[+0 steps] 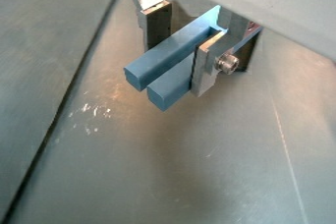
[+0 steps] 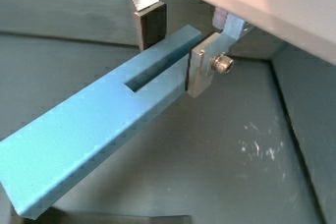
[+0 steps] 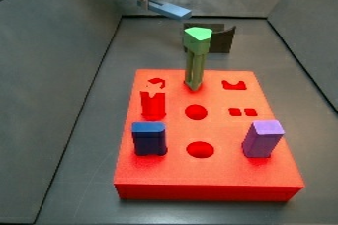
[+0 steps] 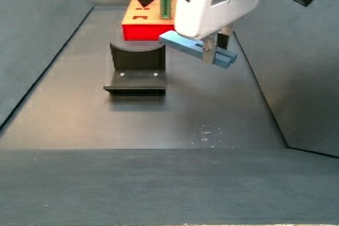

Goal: Pick up the double-square object. Move up. Rotate the double-square object. Place the double-square object on the fixture. Regrasp the double-square object. Move to above the board. Insert the double-square object.
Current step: Rotate the double-square object.

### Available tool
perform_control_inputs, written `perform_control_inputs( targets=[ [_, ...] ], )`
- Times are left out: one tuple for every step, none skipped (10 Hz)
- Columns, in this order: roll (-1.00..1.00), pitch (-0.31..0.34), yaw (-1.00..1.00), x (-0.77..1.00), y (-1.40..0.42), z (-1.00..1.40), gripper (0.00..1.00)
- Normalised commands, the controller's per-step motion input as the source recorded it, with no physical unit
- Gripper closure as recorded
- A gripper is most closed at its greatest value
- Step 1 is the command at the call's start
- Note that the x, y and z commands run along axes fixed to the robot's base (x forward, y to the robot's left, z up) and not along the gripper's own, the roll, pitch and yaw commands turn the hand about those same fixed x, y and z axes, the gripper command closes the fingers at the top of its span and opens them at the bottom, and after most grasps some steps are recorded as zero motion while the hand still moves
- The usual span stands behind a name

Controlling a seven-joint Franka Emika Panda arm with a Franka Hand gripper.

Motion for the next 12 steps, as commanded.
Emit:
perform_control_inputs(
  targets=[
    [0.00,-0.001,-1.00,0.01,0.02,-0.04,1.00],
    [0.00,-0.001,-1.00,0.01,0.02,-0.04,1.00],
    [0.00,-0.001,-1.00,0.01,0.02,-0.04,1.00],
    [-0.01,0.000,-1.00,0.01,0.02,-0.04,1.00],
    [-0.01,0.000,-1.00,0.01,0.02,-0.04,1.00],
    [-0.01,0.000,-1.00,0.01,0.02,-0.04,1.00],
    [-0.01,0.000,-1.00,0.01,0.02,-0.04,1.00],
    [-0.01,0.000,-1.00,0.01,0.02,-0.04,1.00],
    [-0.01,0.000,-1.00,0.01,0.02,-0.04,1.00],
    [-0.01,0.000,-0.94,0.01,0.02,-0.04,1.00],
    [-0.01,0.000,-0.71,0.01,0.02,-0.04,1.00],
    [-0.01,0.000,-0.49,0.01,0.02,-0.04,1.00]
  ],
)
